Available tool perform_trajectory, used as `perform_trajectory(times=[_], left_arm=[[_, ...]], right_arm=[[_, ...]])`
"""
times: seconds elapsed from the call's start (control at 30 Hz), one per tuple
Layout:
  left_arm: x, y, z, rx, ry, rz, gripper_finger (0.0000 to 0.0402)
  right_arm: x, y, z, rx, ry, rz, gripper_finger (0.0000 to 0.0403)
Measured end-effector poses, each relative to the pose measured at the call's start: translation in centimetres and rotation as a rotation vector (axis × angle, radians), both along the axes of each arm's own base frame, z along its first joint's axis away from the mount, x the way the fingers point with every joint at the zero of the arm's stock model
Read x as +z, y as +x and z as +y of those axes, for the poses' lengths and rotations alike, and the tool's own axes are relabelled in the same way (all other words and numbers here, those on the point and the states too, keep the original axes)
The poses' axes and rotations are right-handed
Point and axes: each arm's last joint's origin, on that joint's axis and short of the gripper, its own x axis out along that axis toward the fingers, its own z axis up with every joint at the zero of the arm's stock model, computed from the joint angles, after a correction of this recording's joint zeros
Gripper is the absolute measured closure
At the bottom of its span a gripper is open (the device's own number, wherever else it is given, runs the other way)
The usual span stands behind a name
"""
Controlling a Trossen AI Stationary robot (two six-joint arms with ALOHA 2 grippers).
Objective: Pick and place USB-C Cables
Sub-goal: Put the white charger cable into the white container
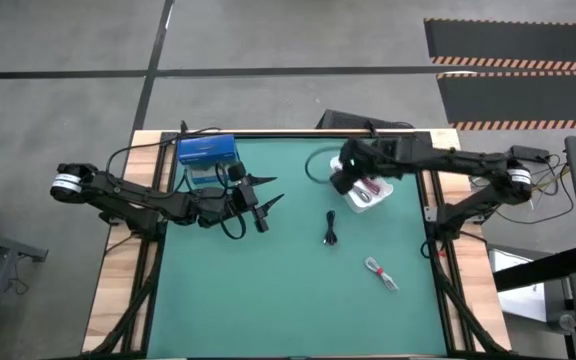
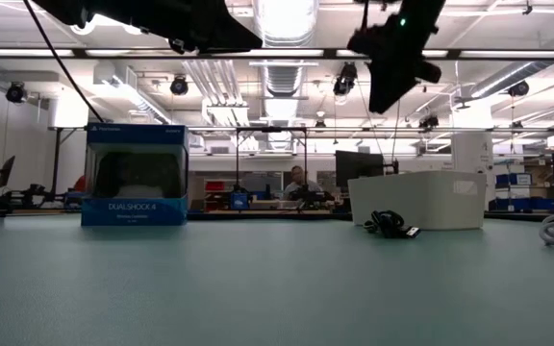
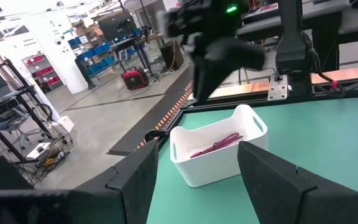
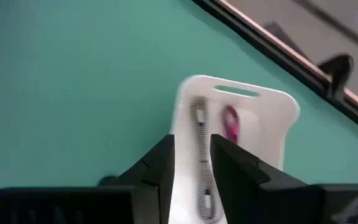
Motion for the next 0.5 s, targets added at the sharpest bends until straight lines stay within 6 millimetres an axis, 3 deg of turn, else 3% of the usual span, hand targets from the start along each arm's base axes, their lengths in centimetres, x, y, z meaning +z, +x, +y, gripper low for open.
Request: perform_trajectory(times=[0.27,0.5], left_arm=[[0.0,0.0,0.0,0.001,-0.023,-0.009,0.0195],[-0.1,0.0,0.0,0.001,-0.024,0.0,0.0195]], right_arm=[[-0.7,0.4,6.6,0.195,-0.019,-0.107,0.0332],[-5.5,1.1,12.3,0.339,-0.144,-0.269,0.034]])
